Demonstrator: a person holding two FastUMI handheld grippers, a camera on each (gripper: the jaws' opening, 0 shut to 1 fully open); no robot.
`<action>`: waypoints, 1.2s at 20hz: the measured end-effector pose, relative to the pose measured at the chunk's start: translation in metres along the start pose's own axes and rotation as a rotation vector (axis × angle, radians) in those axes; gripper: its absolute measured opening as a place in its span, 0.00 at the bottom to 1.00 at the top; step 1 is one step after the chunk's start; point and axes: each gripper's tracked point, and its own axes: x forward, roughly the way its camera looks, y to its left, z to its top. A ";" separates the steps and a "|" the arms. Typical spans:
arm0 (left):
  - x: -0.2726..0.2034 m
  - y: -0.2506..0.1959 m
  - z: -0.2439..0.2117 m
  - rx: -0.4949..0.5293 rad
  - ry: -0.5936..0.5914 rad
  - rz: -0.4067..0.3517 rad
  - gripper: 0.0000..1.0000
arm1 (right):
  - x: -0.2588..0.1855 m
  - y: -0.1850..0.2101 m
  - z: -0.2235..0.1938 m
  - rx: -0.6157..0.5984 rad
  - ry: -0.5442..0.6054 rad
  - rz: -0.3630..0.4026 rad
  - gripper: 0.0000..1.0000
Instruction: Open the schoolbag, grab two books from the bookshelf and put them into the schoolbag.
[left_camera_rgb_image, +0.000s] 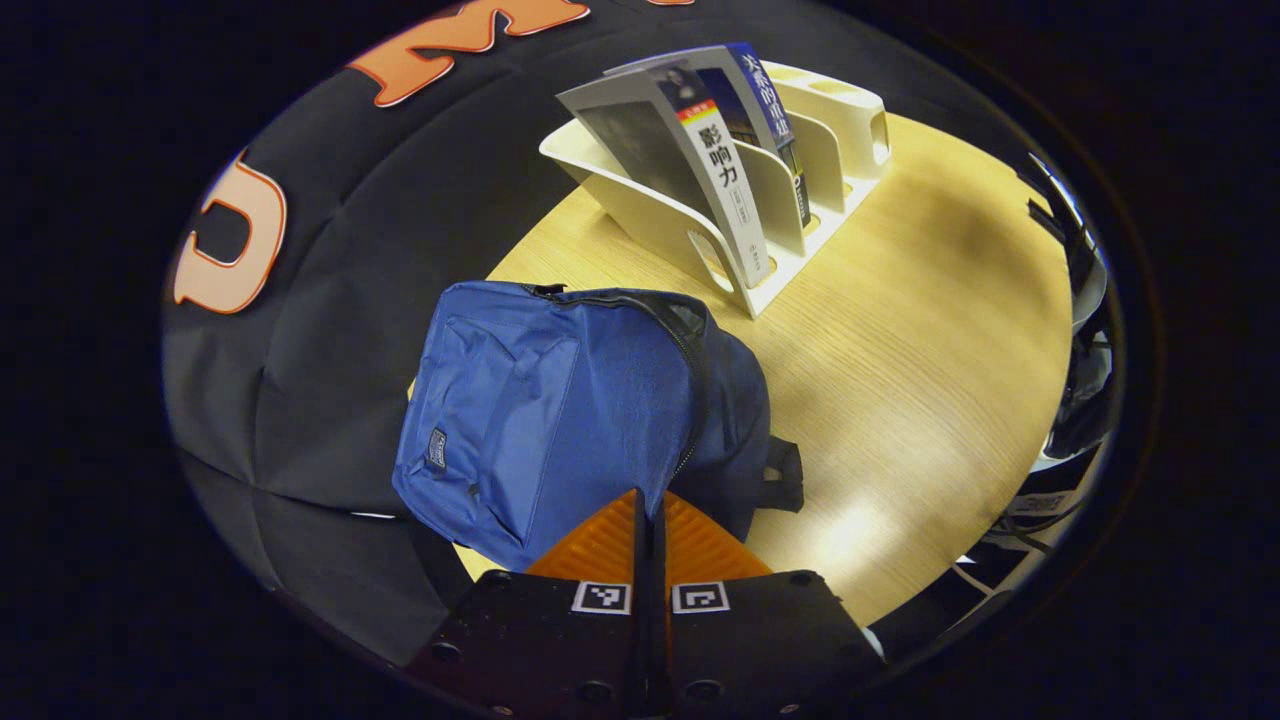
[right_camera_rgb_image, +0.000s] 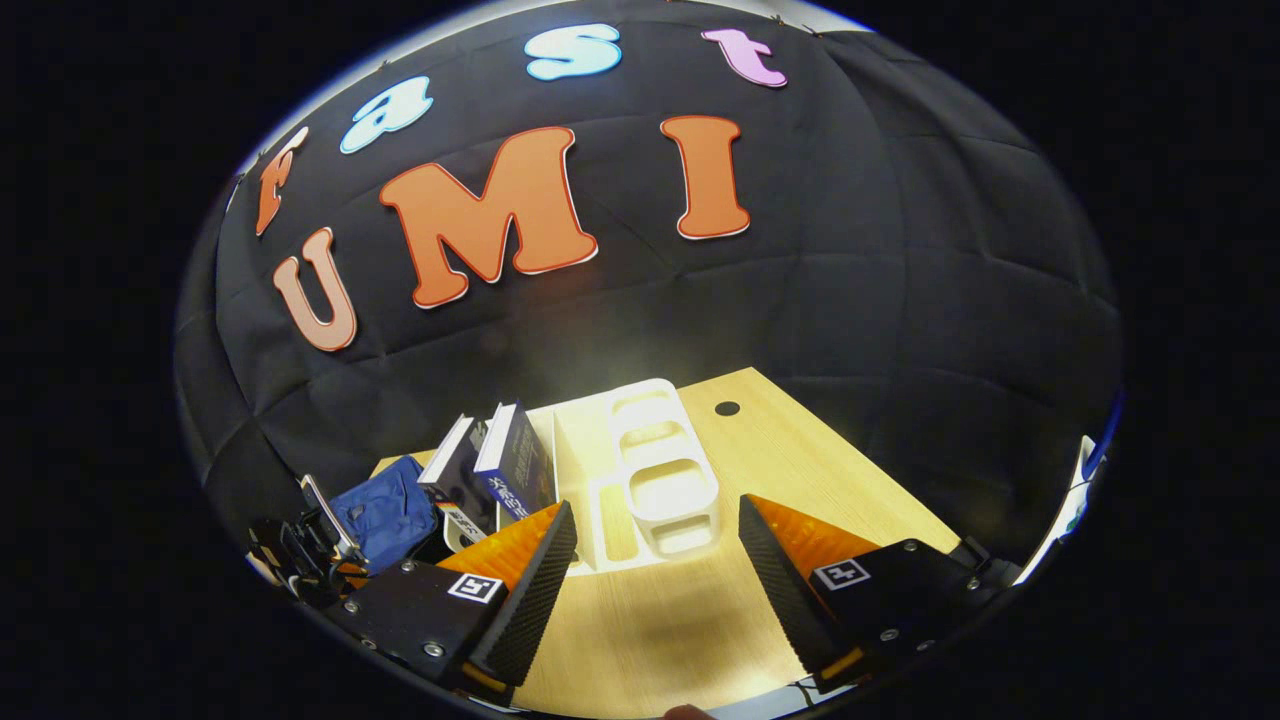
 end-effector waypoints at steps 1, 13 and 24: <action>-0.006 0.008 0.003 0.002 -0.011 -0.018 0.01 | -0.002 0.008 0.001 0.005 -0.003 -0.006 0.97; -0.037 0.162 0.038 0.084 -0.152 -0.044 0.01 | -0.031 0.097 0.003 -0.001 -0.064 -0.087 0.97; -0.021 0.209 0.043 0.075 -0.224 -0.016 0.01 | -0.023 0.164 0.017 -0.094 0.017 -0.027 0.97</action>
